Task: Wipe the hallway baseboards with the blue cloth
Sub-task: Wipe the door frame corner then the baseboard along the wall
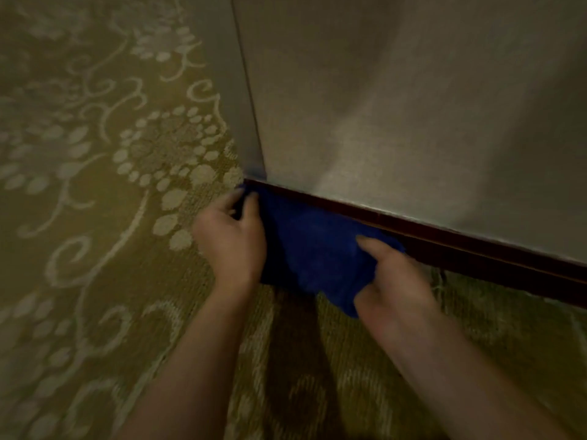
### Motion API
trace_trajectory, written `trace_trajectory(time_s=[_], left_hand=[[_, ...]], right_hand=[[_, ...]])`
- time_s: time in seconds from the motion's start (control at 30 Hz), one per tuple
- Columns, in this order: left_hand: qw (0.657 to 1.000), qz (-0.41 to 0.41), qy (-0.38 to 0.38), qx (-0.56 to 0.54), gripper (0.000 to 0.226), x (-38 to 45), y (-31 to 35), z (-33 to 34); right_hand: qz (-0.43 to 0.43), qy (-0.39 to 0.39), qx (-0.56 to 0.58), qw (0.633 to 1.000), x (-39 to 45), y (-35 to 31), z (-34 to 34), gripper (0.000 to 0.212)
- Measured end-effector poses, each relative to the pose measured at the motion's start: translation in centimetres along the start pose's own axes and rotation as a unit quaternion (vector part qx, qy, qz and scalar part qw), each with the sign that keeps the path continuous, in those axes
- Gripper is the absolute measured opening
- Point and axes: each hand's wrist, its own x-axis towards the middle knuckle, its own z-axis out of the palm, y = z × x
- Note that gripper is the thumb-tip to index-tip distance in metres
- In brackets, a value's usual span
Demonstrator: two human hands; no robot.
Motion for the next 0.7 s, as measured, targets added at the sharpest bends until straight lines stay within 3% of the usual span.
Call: trace_trajectory(time_s=[0.07, 0.13, 0.23, 0.33, 0.43, 0.57, 0.7], left_hand=[[0.999, -0.039, 0.033, -0.004, 0.028, 1.6, -0.1, -0.5], [0.999, -0.021, 0.031, 0.008, 0.026, 1.0, 0.1, -0.2], [0.998, -0.006, -0.062, 0.0, 0.026, -1.5, 0.1, -0.4], [0.984, -0.117, -0.098, -0.095, 0.027, -1.5, -0.4, -3.2], [0.967, -0.198, -0.118, -0.108, 0.025, -0.1, -0.3, -8.3], [0.928, -0.327, -0.11, -0.143, 0.016, 3.5, 1.7, -16.3], [0.861, -0.424, -0.093, -0.265, 0.036, 7.9, 5.9, -24.0]], right_hand=[[0.008, -0.037, -0.042, 0.998, -0.3, 0.8, 1.4, 0.03], [-0.007, -0.025, -0.062, 0.998, -0.2, 1.3, 2.9, 0.029], [-0.044, 0.017, -0.061, 0.997, -0.6, 1.3, 3.2, 0.025], [-0.044, 0.028, -0.109, 0.993, -2.3, 1.3, 2.8, 0.02], [-0.048, 0.001, -0.222, 0.974, -4.8, 1.6, 5.3, 0.018], [-0.017, -0.044, -0.397, 0.916, -9.5, 2.4, 13.4, 0.027], [0.003, -0.114, -0.44, 0.891, -14.2, 2.6, 22.9, 0.032]])
